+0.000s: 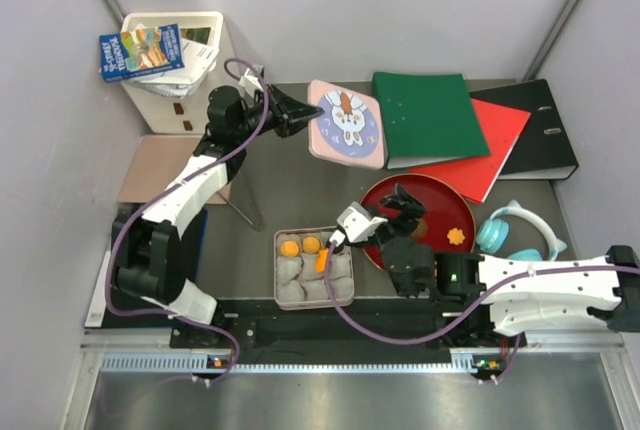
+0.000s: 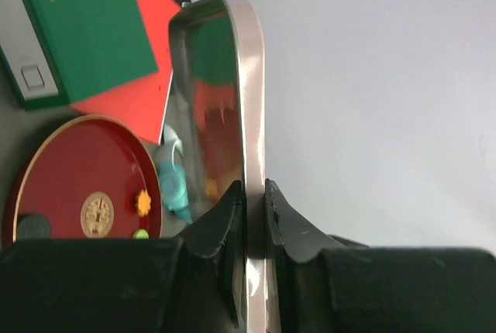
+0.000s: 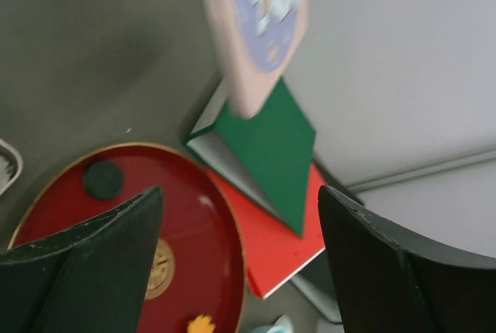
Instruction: Pack the cookies
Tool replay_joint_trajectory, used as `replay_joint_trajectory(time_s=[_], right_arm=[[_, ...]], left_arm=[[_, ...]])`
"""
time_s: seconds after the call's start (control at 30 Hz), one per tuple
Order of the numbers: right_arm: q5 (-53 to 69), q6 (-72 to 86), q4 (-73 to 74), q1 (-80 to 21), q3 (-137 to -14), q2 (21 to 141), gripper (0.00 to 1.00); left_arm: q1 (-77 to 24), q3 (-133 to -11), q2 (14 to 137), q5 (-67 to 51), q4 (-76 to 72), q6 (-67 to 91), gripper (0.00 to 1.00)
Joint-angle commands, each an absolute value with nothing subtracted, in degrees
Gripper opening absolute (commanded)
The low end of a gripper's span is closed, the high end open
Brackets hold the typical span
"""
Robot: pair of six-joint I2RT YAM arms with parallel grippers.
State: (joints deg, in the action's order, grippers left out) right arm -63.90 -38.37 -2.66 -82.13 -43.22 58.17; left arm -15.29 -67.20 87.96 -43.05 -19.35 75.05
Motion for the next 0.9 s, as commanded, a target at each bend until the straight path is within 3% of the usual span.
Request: replay_joint_trajectory(time_s=[0.0,0.2,0.27,0.33,0.37,0.4,0.47,0.7,0.83,0.87], right_arm=[[-65.31,-14.36,19.32,-83.06,-47.02,56.34,0.8],[-59.1,9.63,33.56,-78.59,-49.56,53.71,0.84],[-53.82,17.82,35.67,-69.12,-50.88,50.12,0.84],[-40.83,24.22,35.78,-60.17,-51.51,46.69,0.84],[-35.3,26.43,35.34,-48.46,-50.89,45.1,0.84],[-23.67,28.37,34.2,-42.86,-50.54,42.65,0.83],[-12.62,34.78,33.05,-26.64,-49.32,41.93,0.82],[15.24,52.71,16.46,-19.46,-45.89,48.86,0.82],[27.75,71.22,-7.59,-13.8,-37.63,53.16,0.82],[30.3,74.32,-21.05,-13.45,-34.92,57.09,0.83]], left_arm=[[-13.54,-71.54,87.81,-41.75,-25.15,76.03,0.0],[-12.66,-70.58,84.21,-41.57,-21.54,72.86,0.0],[-12.48,-68.91,81.57,-40.61,-19.7,70.94,0.0],[-12.31,-68.12,78.68,-39.03,-16.89,68.65,0.0],[-12.13,-68.12,78.05,-37.81,-14.35,66.55,0.0],[-11.95,-68.2,77.52,-37.62,-12.93,65.66,0.0],[-11.78,-68.2,76.38,-37.79,-11.17,64.43,0.0],[-11.78,-64.17,74.27,-39.99,-13.43,66.44,0.0],[-12.04,-58.9,71.11,-41.13,-17.83,68.81,0.0],[-12.65,-58.19,70.84,-41.48,-18.71,69.34,0.0]])
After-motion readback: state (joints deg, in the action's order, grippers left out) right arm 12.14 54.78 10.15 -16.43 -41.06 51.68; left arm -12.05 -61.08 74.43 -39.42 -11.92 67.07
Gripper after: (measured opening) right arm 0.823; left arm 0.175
